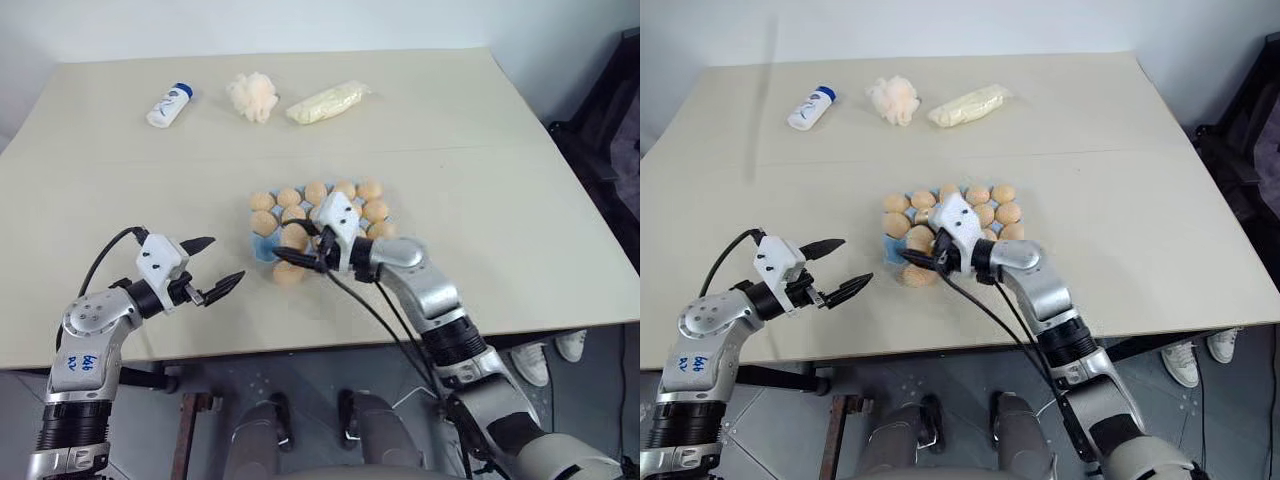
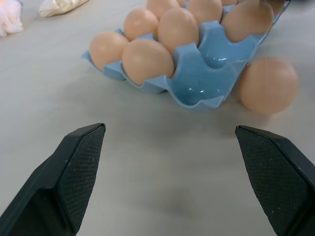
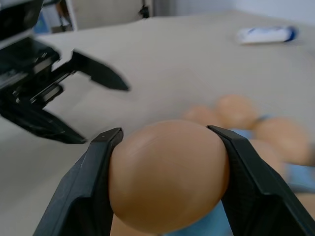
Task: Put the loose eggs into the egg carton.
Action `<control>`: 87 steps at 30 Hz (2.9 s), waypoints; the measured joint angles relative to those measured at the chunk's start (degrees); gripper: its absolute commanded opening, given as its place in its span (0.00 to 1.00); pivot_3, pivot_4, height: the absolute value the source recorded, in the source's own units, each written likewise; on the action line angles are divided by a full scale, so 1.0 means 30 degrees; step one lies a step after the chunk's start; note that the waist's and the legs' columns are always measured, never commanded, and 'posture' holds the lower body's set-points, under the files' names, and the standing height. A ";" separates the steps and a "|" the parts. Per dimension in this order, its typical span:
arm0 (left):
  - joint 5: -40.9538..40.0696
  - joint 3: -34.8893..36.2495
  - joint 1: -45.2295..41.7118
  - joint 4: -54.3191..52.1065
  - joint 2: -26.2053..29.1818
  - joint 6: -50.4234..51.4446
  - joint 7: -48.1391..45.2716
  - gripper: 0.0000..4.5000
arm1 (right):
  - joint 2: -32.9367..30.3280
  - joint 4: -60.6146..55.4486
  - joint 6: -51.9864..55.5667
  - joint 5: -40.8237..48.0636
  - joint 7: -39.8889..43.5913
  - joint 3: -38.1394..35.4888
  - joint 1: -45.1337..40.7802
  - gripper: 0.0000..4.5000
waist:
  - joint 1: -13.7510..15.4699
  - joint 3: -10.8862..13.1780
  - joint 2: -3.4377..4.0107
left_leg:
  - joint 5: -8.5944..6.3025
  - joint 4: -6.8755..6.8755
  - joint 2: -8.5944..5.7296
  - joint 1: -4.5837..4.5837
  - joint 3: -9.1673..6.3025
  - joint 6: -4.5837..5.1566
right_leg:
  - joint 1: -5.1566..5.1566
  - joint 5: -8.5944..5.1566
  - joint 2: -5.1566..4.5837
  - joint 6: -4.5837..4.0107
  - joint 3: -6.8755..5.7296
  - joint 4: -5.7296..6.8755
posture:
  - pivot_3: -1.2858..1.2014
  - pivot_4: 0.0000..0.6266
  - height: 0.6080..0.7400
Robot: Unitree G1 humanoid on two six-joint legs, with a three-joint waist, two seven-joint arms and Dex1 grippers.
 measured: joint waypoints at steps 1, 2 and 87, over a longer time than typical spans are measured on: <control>0.0000 0.0006 0.0000 0.0001 0.0002 0.0002 0.0013 1.00 | -0.0002 0.0352 -0.0189 -0.0096 -0.0070 -0.0073 -0.0092 0.80 | 0.0026 -0.0003 -0.0005 | 0.0000 -0.0001 -0.0002 -0.0009 0.0002 0.0000 | -0.0005 0.0003 -0.0003 0.0004 -0.0002 -0.0013 | 0.52 0.24 1.00; 0.0000 0.0004 -0.0001 -0.0001 0.0001 0.0003 0.0017 1.00 | 0.0024 0.0529 -0.0298 -0.0138 -0.0088 -0.0082 -0.0251 0.89 | 0.0022 -0.0003 -0.0006 | -0.0001 -0.0001 -0.0003 -0.0008 0.0011 0.0001 | -0.0006 0.0004 -0.0004 0.0007 0.0001 -0.0014 | 0.52 0.24 1.00; 0.1389 -0.4095 -0.3667 0.1585 -0.4582 -0.0084 0.3757 0.90 | -0.7320 -0.4977 -0.3645 0.4090 0.6265 -0.3945 0.6468 1.00 | 0.0828 -0.0026 -0.0045 | -0.0037 0.0099 0.0031 -0.0045 -0.0010 0.0059 | 0.0065 0.0348 0.0128 0.0017 0.0002 -0.0409 | 0.52 0.24 1.00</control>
